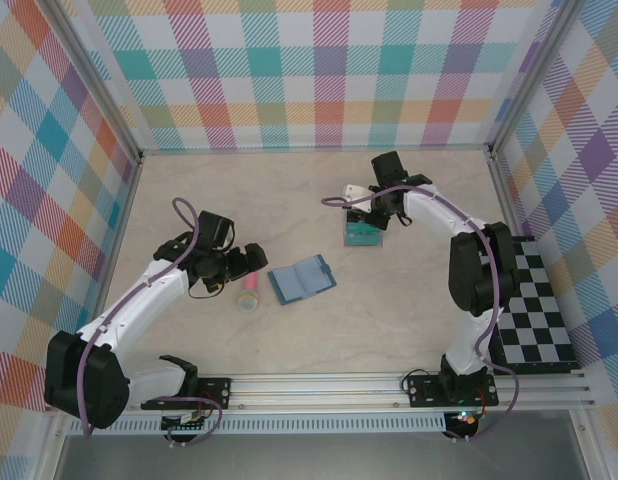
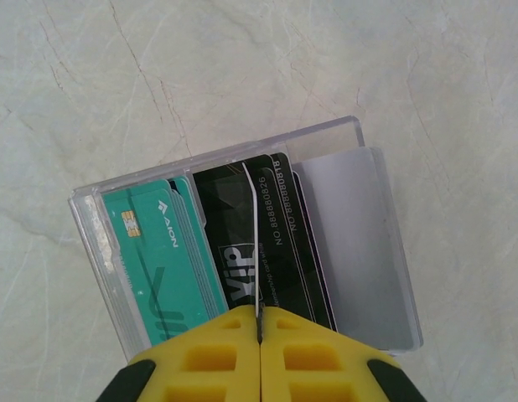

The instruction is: Take the credit cards out of the card holder

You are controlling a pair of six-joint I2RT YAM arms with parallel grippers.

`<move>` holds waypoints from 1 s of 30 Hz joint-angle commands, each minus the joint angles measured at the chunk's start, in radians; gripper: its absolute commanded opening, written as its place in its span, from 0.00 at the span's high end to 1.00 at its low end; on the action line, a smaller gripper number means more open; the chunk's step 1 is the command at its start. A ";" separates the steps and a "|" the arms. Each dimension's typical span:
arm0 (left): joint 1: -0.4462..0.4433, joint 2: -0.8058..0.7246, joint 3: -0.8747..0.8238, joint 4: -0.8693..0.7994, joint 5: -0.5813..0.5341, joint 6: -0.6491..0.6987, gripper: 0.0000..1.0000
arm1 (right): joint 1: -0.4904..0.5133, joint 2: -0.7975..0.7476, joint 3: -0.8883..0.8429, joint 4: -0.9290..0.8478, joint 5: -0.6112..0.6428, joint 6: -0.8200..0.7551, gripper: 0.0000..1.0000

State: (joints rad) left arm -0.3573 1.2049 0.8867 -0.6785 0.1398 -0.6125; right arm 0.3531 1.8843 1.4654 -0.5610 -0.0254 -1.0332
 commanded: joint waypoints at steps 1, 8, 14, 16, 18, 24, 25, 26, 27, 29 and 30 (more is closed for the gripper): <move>0.014 0.000 -0.014 0.002 0.012 0.007 0.00 | 0.000 0.000 -0.017 0.018 -0.001 -0.025 0.91; 0.014 -0.002 -0.017 -0.002 0.012 0.010 0.00 | -0.001 -0.012 -0.006 0.000 0.006 -0.051 0.95; 0.014 0.004 -0.018 0.008 0.014 0.007 0.00 | 0.001 -0.001 0.006 0.000 -0.019 -0.048 0.88; 0.014 0.005 -0.018 0.010 0.016 0.007 0.00 | 0.006 0.005 0.004 0.008 -0.014 -0.042 0.86; 0.014 0.005 -0.018 0.009 0.015 0.007 0.00 | 0.009 0.009 -0.002 0.024 0.003 -0.034 0.84; 0.014 0.005 -0.020 0.007 0.016 0.007 0.00 | 0.009 -0.007 -0.016 0.070 0.001 0.007 0.84; 0.014 0.005 -0.019 0.007 0.017 0.007 0.00 | 0.010 -0.010 -0.016 0.076 0.003 0.015 0.84; 0.014 0.005 -0.020 0.006 0.018 0.007 0.00 | 0.010 -0.013 -0.016 0.080 0.005 0.022 0.84; 0.014 0.004 -0.020 0.008 0.019 0.005 0.00 | 0.010 -0.017 -0.016 0.086 0.005 0.033 0.84; 0.014 0.000 -0.019 0.007 0.021 0.005 0.00 | 0.010 -0.033 -0.016 0.088 -0.008 0.056 0.83; 0.014 -0.001 -0.019 0.007 0.021 0.005 0.00 | 0.010 -0.043 -0.017 0.088 -0.022 0.073 0.83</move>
State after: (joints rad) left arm -0.3573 1.2053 0.8772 -0.6754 0.1417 -0.6125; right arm 0.3553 1.8832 1.4601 -0.4934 -0.0113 -1.0138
